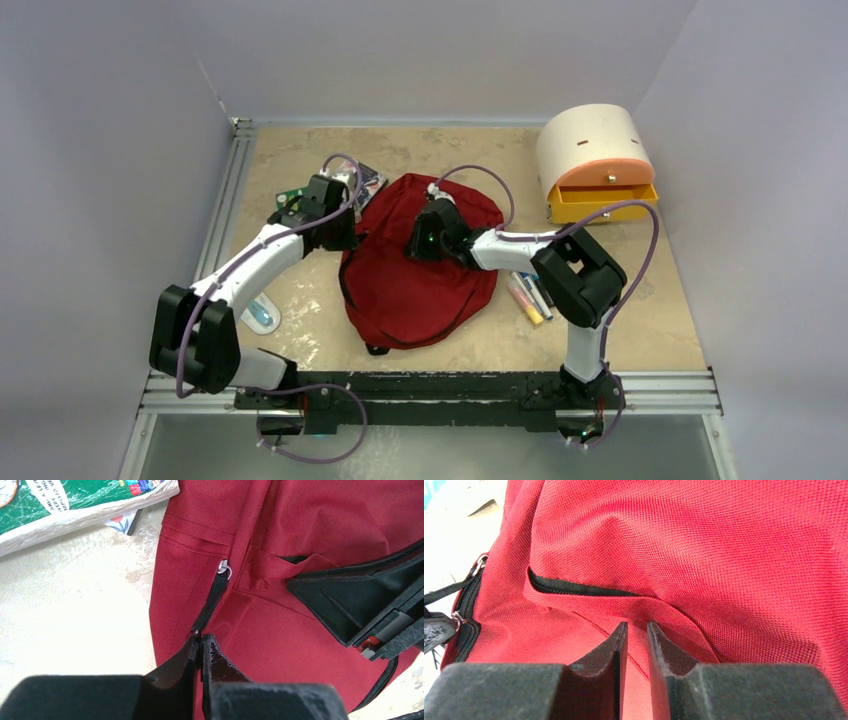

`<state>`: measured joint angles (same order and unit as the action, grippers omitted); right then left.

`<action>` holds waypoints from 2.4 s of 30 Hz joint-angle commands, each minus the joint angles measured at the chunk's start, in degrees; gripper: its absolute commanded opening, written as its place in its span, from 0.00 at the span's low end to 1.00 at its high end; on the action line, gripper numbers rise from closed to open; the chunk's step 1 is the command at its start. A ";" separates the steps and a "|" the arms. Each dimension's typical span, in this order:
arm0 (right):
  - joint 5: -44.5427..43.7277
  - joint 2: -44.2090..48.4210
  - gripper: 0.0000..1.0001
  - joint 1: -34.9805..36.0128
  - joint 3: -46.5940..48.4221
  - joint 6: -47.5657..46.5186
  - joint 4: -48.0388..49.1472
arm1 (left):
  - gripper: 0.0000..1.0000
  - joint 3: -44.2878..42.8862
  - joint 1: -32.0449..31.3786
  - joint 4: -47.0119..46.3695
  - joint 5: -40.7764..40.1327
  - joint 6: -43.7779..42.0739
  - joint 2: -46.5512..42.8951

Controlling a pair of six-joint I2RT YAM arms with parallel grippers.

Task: Pack the student bag
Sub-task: Unzip the student bag at the center of the board.

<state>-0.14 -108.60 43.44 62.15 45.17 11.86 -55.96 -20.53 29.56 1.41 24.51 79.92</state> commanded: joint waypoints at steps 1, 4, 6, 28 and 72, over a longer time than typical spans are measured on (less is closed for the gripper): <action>0.05 0.00 0.24 -0.16 1.92 -0.57 -1.37 | 0.00 0.39 0.32 3.05 -0.68 1.71 -3.75; 0.05 0.17 0.25 -0.13 1.92 -0.56 -1.12 | 0.00 0.65 0.32 3.80 -0.79 1.83 -4.56; -0.04 0.58 0.26 -0.15 1.97 -0.60 -0.96 | 0.00 0.78 0.32 4.33 -0.75 2.02 -4.90; 10.68 -1.86 0.55 4.25 9.03 7.01 4.31 | 0.00 2.00 0.32 1.62 0.51 1.33 -5.01; 8.68 -16.71 0.34 0.28 23.10 12.03 1.95 | 0.00 2.76 0.32 18.07 2.43 12.57 -15.33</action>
<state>12.49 -123.94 45.74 80.47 58.87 12.34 -50.48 -20.38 42.02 0.62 35.88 67.72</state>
